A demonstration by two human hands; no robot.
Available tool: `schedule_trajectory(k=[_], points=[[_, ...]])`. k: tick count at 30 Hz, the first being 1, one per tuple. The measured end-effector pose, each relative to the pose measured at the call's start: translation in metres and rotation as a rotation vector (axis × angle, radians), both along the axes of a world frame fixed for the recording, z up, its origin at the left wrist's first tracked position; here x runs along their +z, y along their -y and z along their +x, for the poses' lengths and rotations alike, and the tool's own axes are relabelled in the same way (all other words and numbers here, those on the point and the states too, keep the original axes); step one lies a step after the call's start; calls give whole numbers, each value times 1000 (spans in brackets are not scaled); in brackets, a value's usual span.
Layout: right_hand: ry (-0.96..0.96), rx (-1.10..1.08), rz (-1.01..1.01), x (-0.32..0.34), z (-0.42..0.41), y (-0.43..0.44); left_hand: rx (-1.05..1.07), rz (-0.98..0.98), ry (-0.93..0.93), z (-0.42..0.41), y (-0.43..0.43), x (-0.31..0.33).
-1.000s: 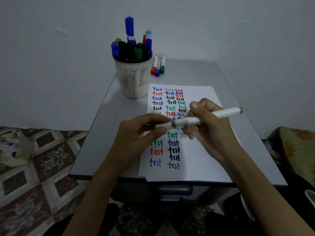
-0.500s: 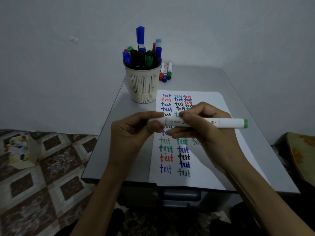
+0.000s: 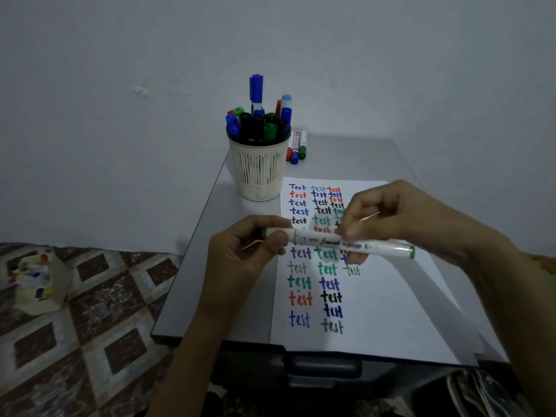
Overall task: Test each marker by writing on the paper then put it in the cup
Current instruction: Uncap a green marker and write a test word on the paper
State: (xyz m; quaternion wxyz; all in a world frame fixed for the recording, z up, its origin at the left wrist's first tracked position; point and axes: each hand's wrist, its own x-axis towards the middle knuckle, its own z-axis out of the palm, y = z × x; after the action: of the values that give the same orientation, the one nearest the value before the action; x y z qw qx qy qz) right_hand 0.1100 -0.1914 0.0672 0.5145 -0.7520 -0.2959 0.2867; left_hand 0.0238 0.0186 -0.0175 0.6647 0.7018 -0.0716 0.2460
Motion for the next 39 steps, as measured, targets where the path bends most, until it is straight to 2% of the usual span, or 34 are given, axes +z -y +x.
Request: schedule_trajectory(k=[4,6,8,10,12,16,20,24,27,30,31,33,35,36,37,38,39], points=[[347,87,-373,13,10,-22,-18,59,-88,2,-3,-1],[578,18,-467,23,24,-26,-10,260,-180,2,-13,-7],[671,-125,-316,36,40,-31,-22,538,-243,1,-23,-14],[631,-262,15,48,53,-43,-51,825,-263,0,-26,-20],[672,-364,258,57,62,-65,-67,1002,-283,2,-25,-23],[796,-493,464,70,80,-116,-62,1016,-298,5,-25,-22],[933,-587,461,70,96,-152,-63,1014,-315,5,-25,-20],[954,-521,340,52,102,-164,-62,1015,-323,5,-25,-20],[1138,-474,96,40,98,-164,-60,1002,-326,5,-24,-21],[1252,-488,-21,33,95,-165,-55,989,-319,5,-24,-21],[1249,-502,7,32,96,-166,-52,987,-314,5,-24,-21],[1154,-571,240,34,100,-163,-49,980,-313,5,-24,-21],[986,-696,524,32,112,-153,-44,973,-304,6,-24,-21],[890,-767,584,28,120,-147,-41,969,-299,6,-25,-22],[811,-830,551,21,130,-141,-41,965,-297,6,-25,-22],[767,-863,416,11,138,-135,-41,962,-296,6,-25,-22],[740,-831,187,-3,147,-130,-41,960,-296,6,-25,-22]])
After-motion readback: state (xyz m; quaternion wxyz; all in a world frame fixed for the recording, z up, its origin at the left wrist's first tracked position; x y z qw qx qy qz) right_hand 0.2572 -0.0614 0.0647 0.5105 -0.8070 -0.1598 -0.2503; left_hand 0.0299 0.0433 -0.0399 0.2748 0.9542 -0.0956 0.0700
